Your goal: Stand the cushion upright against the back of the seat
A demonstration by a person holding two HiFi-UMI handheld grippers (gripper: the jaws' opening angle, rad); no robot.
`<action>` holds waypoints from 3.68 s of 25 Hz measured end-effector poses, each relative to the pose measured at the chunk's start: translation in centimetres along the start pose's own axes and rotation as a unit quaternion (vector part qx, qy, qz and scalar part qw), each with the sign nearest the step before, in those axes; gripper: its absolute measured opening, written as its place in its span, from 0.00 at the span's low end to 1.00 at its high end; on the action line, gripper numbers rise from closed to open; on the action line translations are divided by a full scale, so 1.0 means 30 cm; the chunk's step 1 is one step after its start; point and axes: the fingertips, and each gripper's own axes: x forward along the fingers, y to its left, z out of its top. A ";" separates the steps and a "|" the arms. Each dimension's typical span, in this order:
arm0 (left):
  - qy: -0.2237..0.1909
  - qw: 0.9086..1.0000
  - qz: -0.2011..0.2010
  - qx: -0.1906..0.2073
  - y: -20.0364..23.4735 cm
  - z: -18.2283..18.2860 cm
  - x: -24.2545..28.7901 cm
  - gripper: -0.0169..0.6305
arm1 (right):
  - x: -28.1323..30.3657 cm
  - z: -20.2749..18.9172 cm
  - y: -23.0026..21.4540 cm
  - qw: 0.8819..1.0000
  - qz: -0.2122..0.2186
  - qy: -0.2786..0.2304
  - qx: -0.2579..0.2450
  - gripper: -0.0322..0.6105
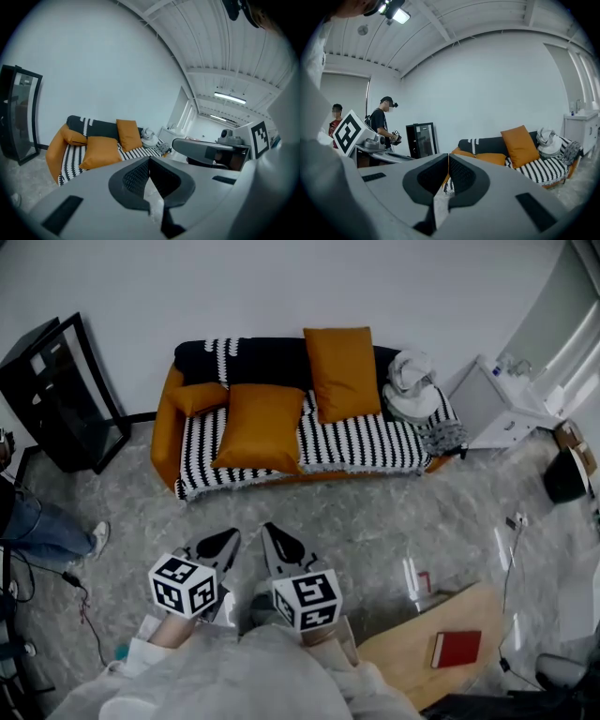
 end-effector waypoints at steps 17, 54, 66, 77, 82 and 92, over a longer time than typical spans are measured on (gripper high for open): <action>-0.021 0.999 0.025 -0.007 0.179 0.236 0.408 0.04 | 0.348 0.147 -0.350 0.999 0.031 -0.006 -0.008 0.07; -0.009 1.000 -0.019 0.010 0.568 0.533 0.641 0.04 | 0.797 0.318 -0.507 1.000 -0.026 -0.008 0.001 0.07; -0.002 0.998 -0.054 0.027 0.694 0.614 0.703 0.04 | 0.937 0.359 -0.542 0.997 -0.071 -0.017 0.008 0.07; 0.011 0.997 -0.069 0.015 0.748 0.618 0.724 0.04 | 0.999 0.342 -0.541 0.996 -0.083 0.004 0.014 0.07; 0.015 0.997 -0.080 -0.003 0.733 0.603 0.748 0.04 | 0.986 0.330 -0.590 0.996 -0.089 0.011 0.018 0.07; 0.015 0.997 -0.069 -0.033 0.747 0.588 0.778 0.04 | 0.978 0.305 -0.632 0.996 -0.084 0.029 0.019 0.07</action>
